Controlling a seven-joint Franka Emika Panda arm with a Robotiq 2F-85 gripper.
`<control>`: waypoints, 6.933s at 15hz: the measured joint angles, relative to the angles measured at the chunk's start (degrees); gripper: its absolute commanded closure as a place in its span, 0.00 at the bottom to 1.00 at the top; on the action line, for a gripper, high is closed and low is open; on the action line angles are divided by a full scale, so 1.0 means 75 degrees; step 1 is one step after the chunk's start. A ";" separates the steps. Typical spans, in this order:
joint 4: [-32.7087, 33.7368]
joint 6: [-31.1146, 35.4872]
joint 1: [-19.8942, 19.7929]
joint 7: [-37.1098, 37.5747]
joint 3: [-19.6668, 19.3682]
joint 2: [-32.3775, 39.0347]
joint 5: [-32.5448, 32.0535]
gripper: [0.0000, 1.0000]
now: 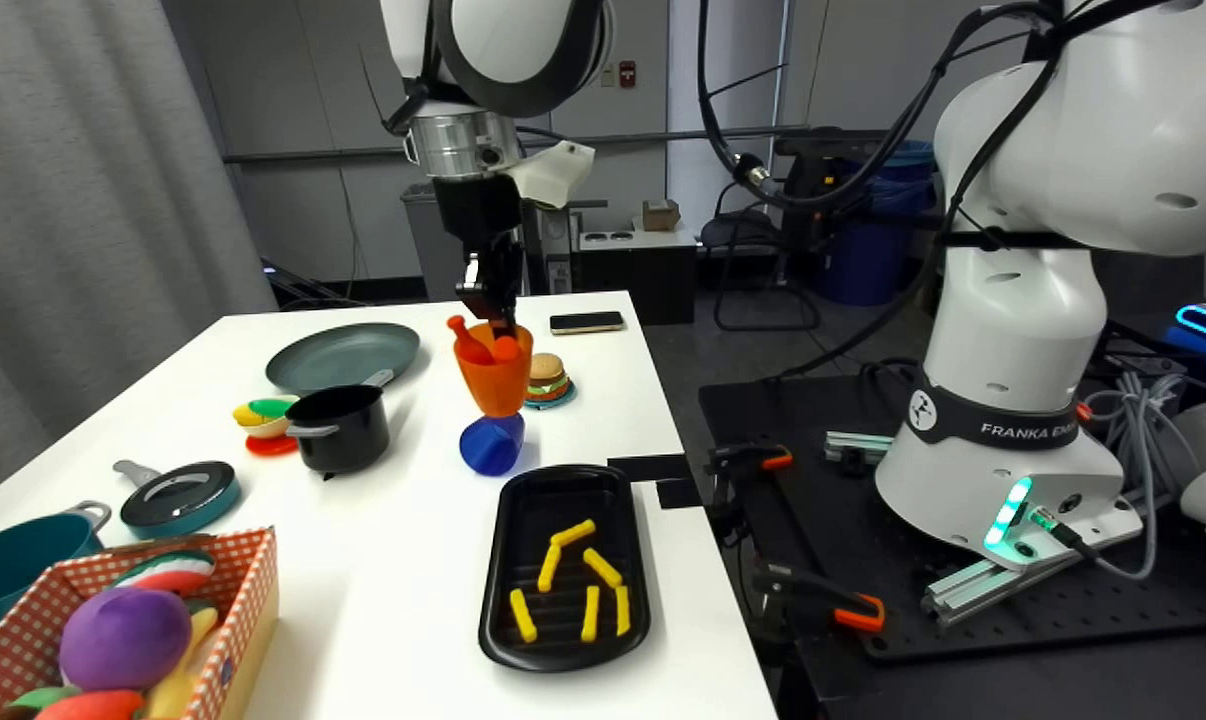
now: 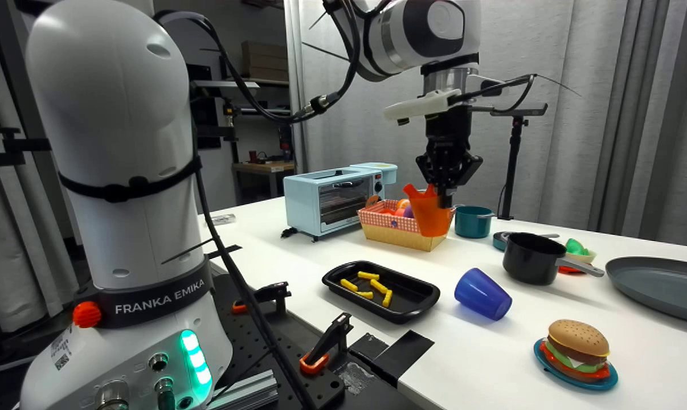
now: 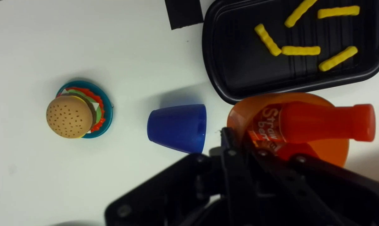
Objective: Pour the contents of the orange cup onto the tray
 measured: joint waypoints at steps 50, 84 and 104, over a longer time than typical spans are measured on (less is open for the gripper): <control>-0.1113 -0.3528 0.1460 0.7474 0.2215 -0.0667 -0.8809 0.99; -0.1105 -0.6404 0.2163 0.9055 0.2447 -0.0085 -1.0851 0.99; -0.1080 -0.6220 0.2163 0.9112 0.2439 -0.0062 -1.0069 0.99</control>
